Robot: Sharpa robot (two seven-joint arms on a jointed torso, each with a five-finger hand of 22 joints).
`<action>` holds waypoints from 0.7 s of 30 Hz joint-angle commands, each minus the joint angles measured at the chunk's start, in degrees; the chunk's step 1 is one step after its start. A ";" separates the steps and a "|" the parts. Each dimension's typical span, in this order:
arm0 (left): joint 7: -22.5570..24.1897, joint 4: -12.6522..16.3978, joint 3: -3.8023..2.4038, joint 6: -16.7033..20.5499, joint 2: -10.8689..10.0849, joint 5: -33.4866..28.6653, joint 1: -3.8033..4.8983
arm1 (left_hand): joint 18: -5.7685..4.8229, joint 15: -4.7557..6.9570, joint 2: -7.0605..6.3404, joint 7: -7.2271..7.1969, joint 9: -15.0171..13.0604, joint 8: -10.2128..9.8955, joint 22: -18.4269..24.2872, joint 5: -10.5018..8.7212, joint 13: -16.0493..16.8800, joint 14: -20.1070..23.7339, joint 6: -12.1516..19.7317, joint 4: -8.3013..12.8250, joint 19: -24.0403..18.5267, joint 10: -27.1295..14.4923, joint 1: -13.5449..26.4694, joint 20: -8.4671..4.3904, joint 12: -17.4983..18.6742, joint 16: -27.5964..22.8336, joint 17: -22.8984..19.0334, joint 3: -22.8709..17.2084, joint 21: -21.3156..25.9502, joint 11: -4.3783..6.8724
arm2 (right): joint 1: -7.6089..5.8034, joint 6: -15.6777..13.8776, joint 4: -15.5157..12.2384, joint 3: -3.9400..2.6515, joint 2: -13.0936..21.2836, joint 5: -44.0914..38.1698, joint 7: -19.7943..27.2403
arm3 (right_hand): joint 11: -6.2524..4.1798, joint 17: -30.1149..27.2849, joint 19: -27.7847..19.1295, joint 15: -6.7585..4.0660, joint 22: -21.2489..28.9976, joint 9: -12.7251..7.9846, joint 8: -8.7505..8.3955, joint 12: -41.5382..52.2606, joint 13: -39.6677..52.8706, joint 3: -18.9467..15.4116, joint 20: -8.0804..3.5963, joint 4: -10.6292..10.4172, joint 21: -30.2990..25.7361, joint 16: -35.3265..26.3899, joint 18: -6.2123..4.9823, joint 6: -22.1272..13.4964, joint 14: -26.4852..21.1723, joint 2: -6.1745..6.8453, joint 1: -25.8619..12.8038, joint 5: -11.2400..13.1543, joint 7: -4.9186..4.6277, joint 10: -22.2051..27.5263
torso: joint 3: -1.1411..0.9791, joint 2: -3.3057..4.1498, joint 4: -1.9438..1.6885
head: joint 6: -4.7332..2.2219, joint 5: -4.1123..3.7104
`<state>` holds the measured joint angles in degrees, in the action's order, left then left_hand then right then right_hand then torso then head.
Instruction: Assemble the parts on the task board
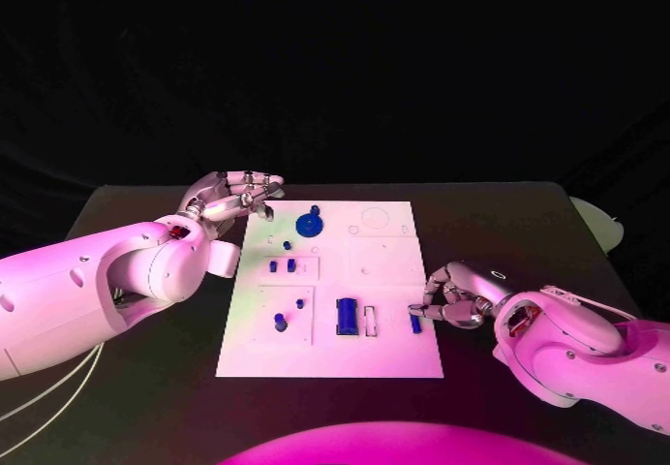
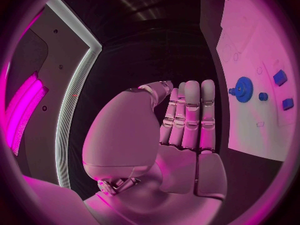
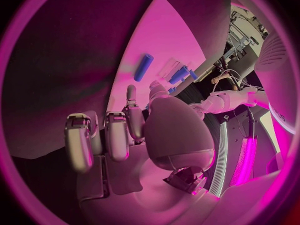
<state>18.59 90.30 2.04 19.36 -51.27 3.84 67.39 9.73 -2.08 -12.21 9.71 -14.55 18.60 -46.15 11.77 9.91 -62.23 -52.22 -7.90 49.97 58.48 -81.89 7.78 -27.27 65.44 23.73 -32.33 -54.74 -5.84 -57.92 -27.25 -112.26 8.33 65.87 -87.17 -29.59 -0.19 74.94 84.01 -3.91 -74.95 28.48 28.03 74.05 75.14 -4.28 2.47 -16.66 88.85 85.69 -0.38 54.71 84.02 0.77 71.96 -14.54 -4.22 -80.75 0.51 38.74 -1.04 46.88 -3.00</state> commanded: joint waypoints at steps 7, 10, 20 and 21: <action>0.42 0.08 -0.04 -1.08 0.05 0.15 -0.10 | 0.80 0.13 0.44 0.16 -0.07 0.12 -0.04 0.10 0.08 -0.15 0.03 0.49 0.40 -0.44 0.15 -0.02 -0.32 -0.25 -0.05 0.00 0.36 -0.03 | 1.62 1.87 0.87 0.03 -1.46 -3.20 -1.36 | 0.20 5.62 5.57 0.25 -14.74 -0.14 -0.41 -0.15 0.97 -0.34 0.17 -0.02 0.08 0.16 0.14 0.26 4.16 0.13 0.79 -0.56 -0.05 0.15 | 0.04 0.02 -0.21 | 0.14 -0.03; 0.42 0.08 -0.04 -1.09 0.03 0.15 -0.10 | 0.80 0.13 0.44 0.16 -0.07 0.12 -0.04 0.10 0.08 -0.15 0.03 0.49 0.40 -0.44 0.15 -0.02 -0.32 -0.25 -0.05 0.00 0.36 -0.03 | 1.92 2.09 1.24 0.04 -1.98 -3.28 -1.46 | 0.17 5.59 5.60 0.23 -14.76 -0.21 -0.47 -0.18 0.97 -0.37 0.16 0.01 0.14 0.14 0.15 0.34 4.15 0.12 1.11 -0.73 -0.01 0.14 | 0.04 0.02 -0.22 | 0.20 0.02; 0.37 0.14 -0.04 -1.08 -0.11 0.15 -0.10 | 0.80 0.13 0.44 0.16 -0.07 0.12 -0.04 0.10 0.08 -0.15 0.03 0.49 0.40 -0.44 0.15 -0.02 -0.32 -0.25 -0.05 0.00 0.36 -0.03 | 2.48 4.18 2.05 0.05 -2.99 -4.24 -2.06 | -0.04 5.62 5.60 0.04 -14.76 -0.88 -1.11 -0.30 1.08 -0.18 -0.01 0.20 0.15 0.15 0.15 0.90 4.14 0.47 5.68 -0.97 0.21 0.11 | 0.09 0.00 -0.19 | 0.50 0.14; 0.36 0.15 -0.04 -1.08 -0.13 0.15 -0.10 | 0.80 0.13 0.44 0.16 -0.07 0.12 -0.04 0.10 0.08 -0.15 0.03 0.49 0.40 -0.44 0.15 -0.02 -0.32 -0.25 -0.05 0.00 0.36 -0.03 | 2.52 4.65 2.13 0.05 -3.07 -4.56 -2.20 | -0.08 5.65 5.60 0.02 -14.76 -0.94 -1.16 -0.28 1.12 -0.08 -0.03 0.24 0.14 0.16 0.15 0.97 4.15 0.51 6.28 -0.93 0.24 0.09 | 0.09 0.00 -0.19 | 0.50 0.14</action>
<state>18.58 90.32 2.04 19.24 -51.44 3.84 67.38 9.73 -2.08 -12.21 9.71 -14.54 18.60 -46.16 11.77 9.90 -62.23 -52.22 -7.90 49.97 58.48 -81.89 7.78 -27.27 65.45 23.74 -32.33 -54.75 -5.84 -55.78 -25.82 -110.28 8.11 62.98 -90.23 -30.88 0.03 74.93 84.01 -3.87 -74.93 27.87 27.07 73.99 75.33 -4.26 2.47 -16.65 88.85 85.69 -0.38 55.40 84.03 1.71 77.65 -15.25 -3.99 -80.53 0.58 38.77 -1.26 47.32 -2.86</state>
